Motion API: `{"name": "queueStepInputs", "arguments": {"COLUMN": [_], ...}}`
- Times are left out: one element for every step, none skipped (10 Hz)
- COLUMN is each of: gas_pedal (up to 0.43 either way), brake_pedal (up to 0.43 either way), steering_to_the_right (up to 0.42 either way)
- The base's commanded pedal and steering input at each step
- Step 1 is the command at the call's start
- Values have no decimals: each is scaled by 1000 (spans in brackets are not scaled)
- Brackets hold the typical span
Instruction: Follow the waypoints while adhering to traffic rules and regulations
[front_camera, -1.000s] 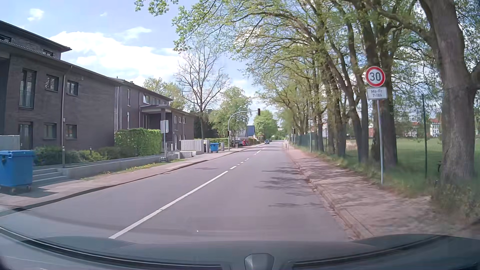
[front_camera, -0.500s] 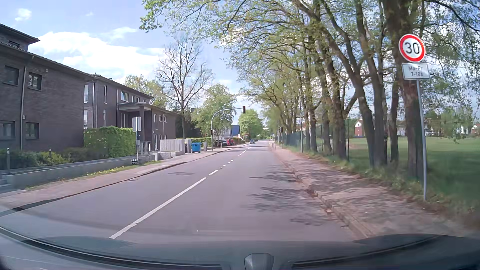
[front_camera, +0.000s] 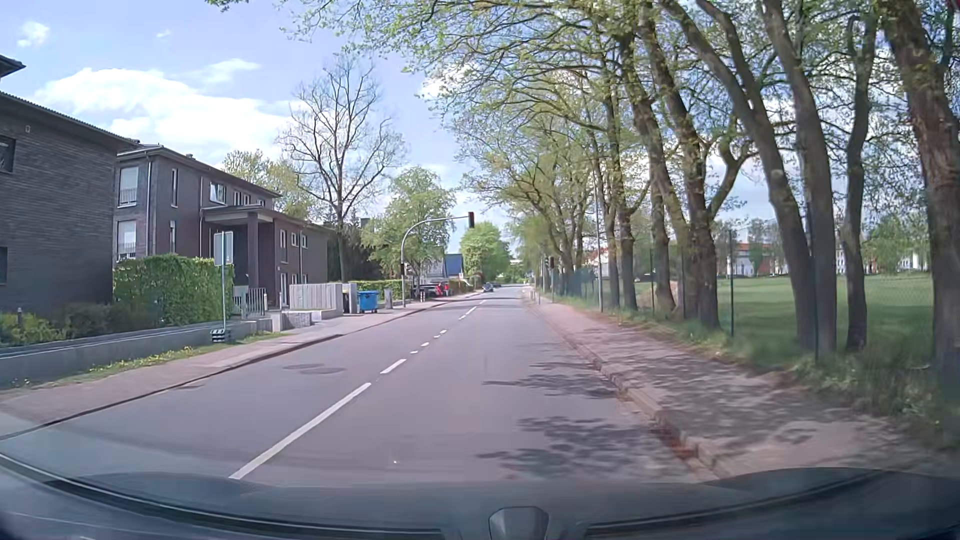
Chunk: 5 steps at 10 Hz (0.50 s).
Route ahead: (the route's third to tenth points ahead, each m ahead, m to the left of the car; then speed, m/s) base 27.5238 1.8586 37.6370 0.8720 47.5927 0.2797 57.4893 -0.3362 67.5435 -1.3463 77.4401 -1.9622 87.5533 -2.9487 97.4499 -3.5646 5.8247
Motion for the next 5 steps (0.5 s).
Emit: {"name": "queueStepInputs", "arguments": {"gas_pedal": [39,39,39,39,39], "brake_pedal": [0,0,0,0,0], "steering_to_the_right": [36,28,19,15,11]}}
